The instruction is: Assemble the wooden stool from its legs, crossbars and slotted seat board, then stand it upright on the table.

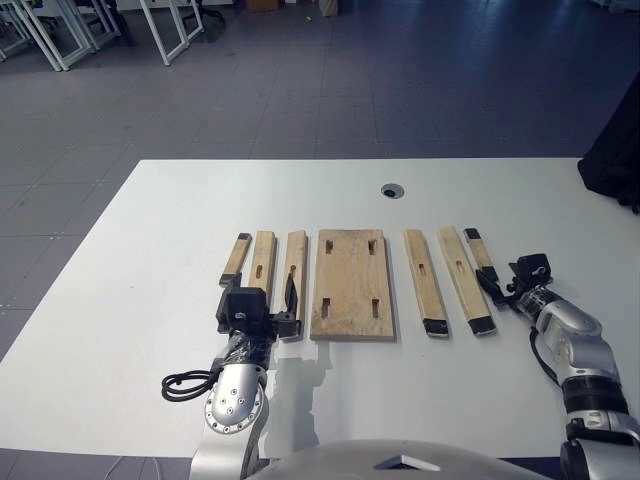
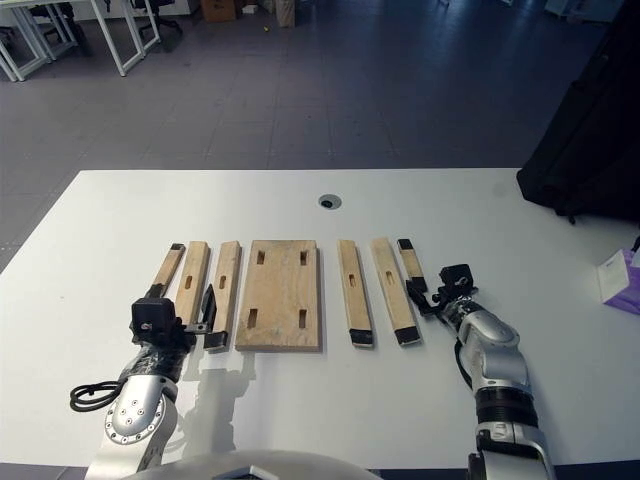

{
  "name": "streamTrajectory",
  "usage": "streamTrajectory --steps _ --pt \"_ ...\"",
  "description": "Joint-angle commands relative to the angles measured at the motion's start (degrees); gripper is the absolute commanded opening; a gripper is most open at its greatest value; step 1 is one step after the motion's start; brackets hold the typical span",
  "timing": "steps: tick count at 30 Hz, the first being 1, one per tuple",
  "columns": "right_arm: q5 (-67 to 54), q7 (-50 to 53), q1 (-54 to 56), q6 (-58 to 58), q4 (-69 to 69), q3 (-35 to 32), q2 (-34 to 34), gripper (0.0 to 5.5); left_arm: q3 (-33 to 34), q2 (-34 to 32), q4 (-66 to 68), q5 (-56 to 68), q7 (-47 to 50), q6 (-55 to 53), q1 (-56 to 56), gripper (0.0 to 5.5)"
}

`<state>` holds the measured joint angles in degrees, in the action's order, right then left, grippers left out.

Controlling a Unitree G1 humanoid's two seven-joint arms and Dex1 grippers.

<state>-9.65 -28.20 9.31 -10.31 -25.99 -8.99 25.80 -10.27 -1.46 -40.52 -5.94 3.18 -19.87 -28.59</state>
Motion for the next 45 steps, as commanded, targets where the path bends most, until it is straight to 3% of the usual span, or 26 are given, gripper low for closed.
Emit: streamTrajectory --steps 1,8,12,16,20,22,25,31,37,45 --pt "1.6 -0.5 -3.9 -8.3 -0.4 3.3 -0.4 3.36 -0.7 -0.3 -0.2 -0.9 -0.2 -0.8 -0.3 4.28" --pt "0.4 -1.1 -4.2 -19.2 1.7 4.5 0.3 2.12 -1.1 -0.4 -0.4 -1.3 -0.1 -0.9 -0.6 4.28" --pt "1.6 1.5 -3.9 -19.7 0.4 4.4 1.0 1.44 -0.2 -0.7 1.3 -0.8 -0.5 0.2 -0.1 4.28" --pt "2.7 3.8 -2.7 -17.5 -2.2 4.2 1.9 1.28 4.0 -0.2 5.7 6.2 -3.8 -0.4 1.8 4.28" --pt "3.1 11.8 1.7 -7.4 2.7 -2.7 4.7 1.28 17.4 -4.3 9.5 27.0 -11.2 -19.0 24.1 4.28" --pt "2.7 13.7 3.2 -5.9 10.3 -3.3 3.3 1.28 20.8 -7.1 10.7 33.2 -12.9 -25.1 33.9 4.28" --pt "2.4 13.7 5.0 -5.2 29.8 2.9 -1.9 1.28 29.8 -6.3 19.5 54.2 -12.9 -37.1 50.5 4.28" --pt "1.6 11.0 4.0 -9.3 44.5 17.6 -10.8 1.28 41.3 -4.1 41.8 82.3 -4.3 -45.5 58.1 4.28" --pt "2.8 10.9 3.2 -11.5 48.3 22.8 -13.8 1.28 41.7 -6.6 51.8 90.1 1.8 -46.4 61.6 4.28" --pt "3.8 9.8 2.0 -11.1 47.6 27.7 -16.1 1.28 39.0 -8.5 53.4 96.2 2.2 -47.8 62.7 4.28"
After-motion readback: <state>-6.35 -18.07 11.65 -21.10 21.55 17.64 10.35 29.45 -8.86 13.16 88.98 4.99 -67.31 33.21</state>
